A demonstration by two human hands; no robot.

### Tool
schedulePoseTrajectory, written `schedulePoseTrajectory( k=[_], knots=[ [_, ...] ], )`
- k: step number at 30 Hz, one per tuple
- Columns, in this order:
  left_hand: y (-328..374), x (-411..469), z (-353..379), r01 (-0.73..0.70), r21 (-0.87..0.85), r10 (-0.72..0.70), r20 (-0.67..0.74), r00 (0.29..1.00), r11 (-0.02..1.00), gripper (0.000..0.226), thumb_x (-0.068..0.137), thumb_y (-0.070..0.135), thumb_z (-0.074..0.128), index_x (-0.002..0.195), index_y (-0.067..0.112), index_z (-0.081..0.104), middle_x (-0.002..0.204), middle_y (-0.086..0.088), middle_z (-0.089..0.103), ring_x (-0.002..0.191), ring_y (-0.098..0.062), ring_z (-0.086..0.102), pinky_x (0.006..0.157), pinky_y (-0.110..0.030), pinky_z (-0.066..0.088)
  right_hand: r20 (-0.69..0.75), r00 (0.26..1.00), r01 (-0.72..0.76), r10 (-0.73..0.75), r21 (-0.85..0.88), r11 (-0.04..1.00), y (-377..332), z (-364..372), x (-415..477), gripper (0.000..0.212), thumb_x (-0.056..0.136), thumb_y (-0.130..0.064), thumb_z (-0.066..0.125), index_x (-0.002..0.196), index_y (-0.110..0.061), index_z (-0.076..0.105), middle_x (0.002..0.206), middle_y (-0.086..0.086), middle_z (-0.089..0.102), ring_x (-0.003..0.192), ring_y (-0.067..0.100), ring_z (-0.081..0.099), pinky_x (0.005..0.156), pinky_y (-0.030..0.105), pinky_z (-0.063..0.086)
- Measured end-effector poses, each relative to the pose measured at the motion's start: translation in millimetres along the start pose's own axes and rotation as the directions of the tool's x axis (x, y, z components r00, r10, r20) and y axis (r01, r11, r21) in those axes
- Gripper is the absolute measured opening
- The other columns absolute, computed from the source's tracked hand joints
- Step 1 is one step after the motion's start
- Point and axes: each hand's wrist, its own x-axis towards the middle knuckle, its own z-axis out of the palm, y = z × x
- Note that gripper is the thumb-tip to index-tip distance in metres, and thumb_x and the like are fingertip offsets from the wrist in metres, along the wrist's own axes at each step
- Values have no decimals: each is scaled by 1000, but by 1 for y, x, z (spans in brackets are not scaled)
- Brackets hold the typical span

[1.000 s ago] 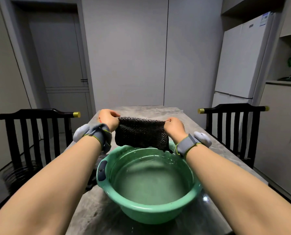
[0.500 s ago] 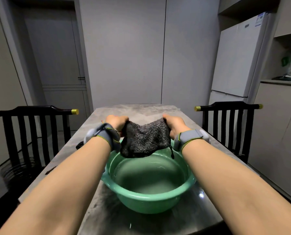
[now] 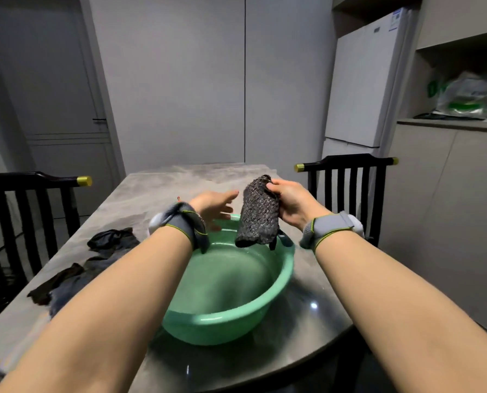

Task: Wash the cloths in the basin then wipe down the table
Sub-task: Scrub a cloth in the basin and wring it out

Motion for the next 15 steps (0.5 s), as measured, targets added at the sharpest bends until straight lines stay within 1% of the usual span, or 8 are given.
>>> schedulePoseTrajectory(
  k=[2,4,6,8,10,11,13,15],
  knots=[
    [5,14,29,44,-55,-36,136,990,998,29,99,37,39,76,22,48,77,5,53,73,-10,48,68,-26,33,-66,998,-12,12,-10,1000,3,-24,7,28,98,2,35,83,-8,56,79,9,57,70,17,55,64,25,48],
    [11,27,52,38,-126,-26,99,995,991,31,100,28,39,70,20,45,70,5,50,60,-8,47,63,-23,34,-178,984,-29,26,-16,999,11,-43,14,25,96,1,38,81,-7,55,82,14,58,73,23,56,67,31,47],
    [22,47,83,34,-142,-23,78,997,989,29,100,21,41,72,18,44,70,3,48,50,-8,48,56,-21,39,-294,954,-81,50,-93,992,22,-76,25,21,93,0,45,77,-8,56,90,19,59,84,27,57,72,35,46],
    [32,66,113,42,-131,-30,88,996,990,26,99,14,45,73,15,44,71,-3,46,44,-11,50,46,-21,43,-406,912,-166,55,-244,956,30,-114,36,25,90,-3,50,69,-15,52,93,16,60,89,26,56,77,36,46],
    [33,75,131,59,-104,-48,108,993,993,26,97,8,47,71,9,44,69,-7,47,41,-15,54,38,-18,48,-476,879,-233,37,-360,903,35,-138,34,30,90,-6,52,64,-21,46,107,18,64,102,31,61,84,36,49],
    [35,85,147,71,-57,-64,127,990,996,27,97,6,47,70,8,43,68,-9,48,46,-17,54,41,-20,51,-500,865,-267,32,-405,874,36,-156,39,30,89,-7,53,64,-22,45,116,19,63,110,33,61,88,36,50],
    [27,116,176,99,39,-103,133,986,994,27,95,3,50,69,5,44,71,-16,54,57,-22,53,65,-29,56,-535,844,-352,39,-498,792,40,-187,55,26,88,-8,56,66,-20,48,121,21,62,114,34,58,91,35,49],
    [24,130,192,75,102,-88,127,988,992,11,91,3,56,82,-4,56,94,-27,64,74,-25,59,87,-40,54,-531,847,-376,-10,-613,695,42,-204,66,12,89,-12,56,78,-15,54,119,20,63,113,33,58,90,33,48]
  ],
)
